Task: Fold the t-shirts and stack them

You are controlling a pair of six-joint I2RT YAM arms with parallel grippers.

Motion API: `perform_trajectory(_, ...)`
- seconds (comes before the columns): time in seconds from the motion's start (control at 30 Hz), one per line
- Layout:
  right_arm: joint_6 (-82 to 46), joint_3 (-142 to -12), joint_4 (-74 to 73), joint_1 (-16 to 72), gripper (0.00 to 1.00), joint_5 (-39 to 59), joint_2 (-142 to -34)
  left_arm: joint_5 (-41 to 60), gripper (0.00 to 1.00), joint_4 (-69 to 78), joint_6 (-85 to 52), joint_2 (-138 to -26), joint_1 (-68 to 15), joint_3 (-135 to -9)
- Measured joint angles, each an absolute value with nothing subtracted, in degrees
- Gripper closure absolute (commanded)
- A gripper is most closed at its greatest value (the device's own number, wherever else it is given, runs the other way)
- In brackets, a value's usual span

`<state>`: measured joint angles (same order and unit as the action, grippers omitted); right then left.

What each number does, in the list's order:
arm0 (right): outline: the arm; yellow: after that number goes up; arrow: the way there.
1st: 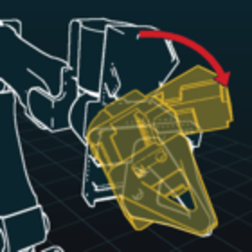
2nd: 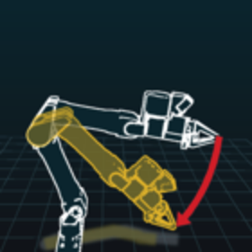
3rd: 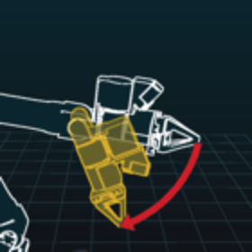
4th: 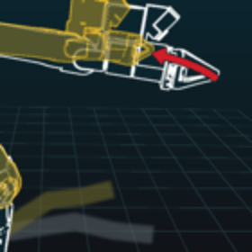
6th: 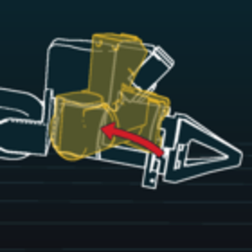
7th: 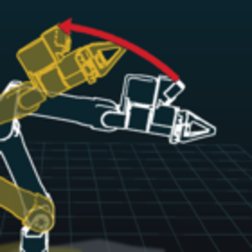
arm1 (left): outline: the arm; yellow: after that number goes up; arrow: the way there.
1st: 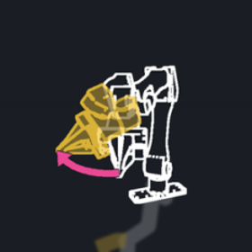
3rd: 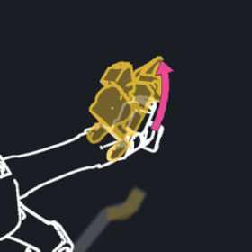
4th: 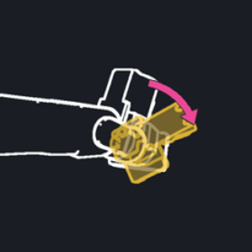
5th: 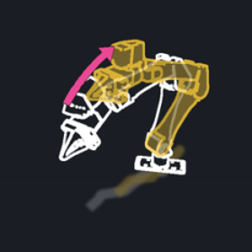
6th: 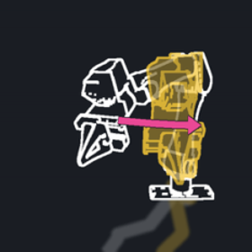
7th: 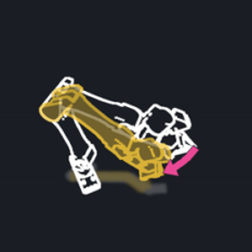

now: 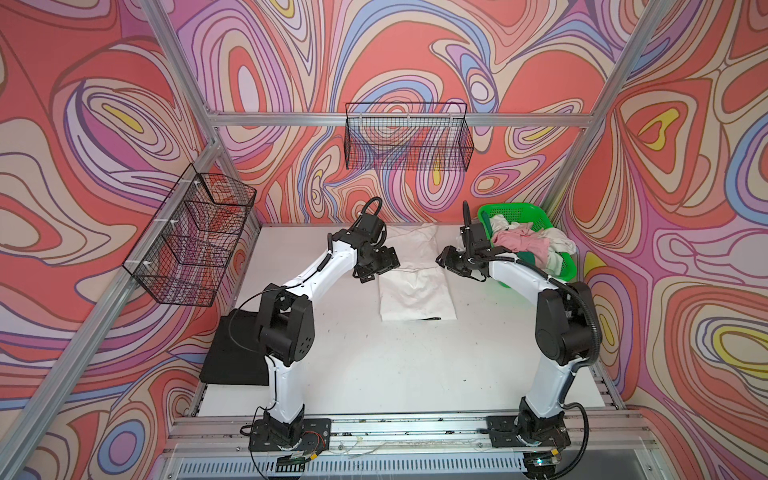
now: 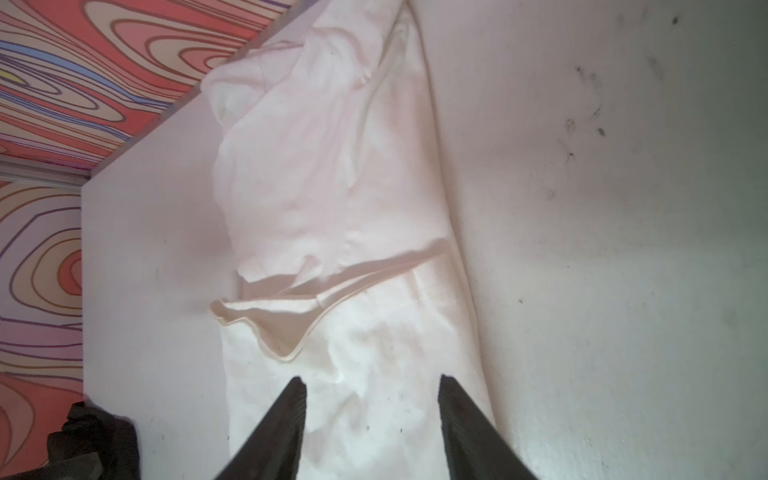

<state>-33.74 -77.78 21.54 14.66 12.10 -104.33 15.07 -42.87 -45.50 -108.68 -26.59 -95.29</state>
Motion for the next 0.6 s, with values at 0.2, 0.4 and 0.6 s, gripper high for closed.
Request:
perform_trajectory(0.2, -34.41, -66.59, 16.29, 16.53, 0.46, 14.52, -96.62, 18.11, 0.07, -35.57, -47.29, -101.73, -30.09, -79.9)
perform_trajectory(0.4, -35.75, -57.21, 12.43, 19.07, 0.47, 17.45, -96.38, 20.56, 0.08, -30.55, -48.8, -104.9, -32.34, -74.52)
perform_trajectory(0.6, -37.23, -52.4, 7.64, 19.86, 0.47, 18.92, -96.66, 20.53, 0.08, -28.4, -48.86, -110.06, -32.73, -78.06)
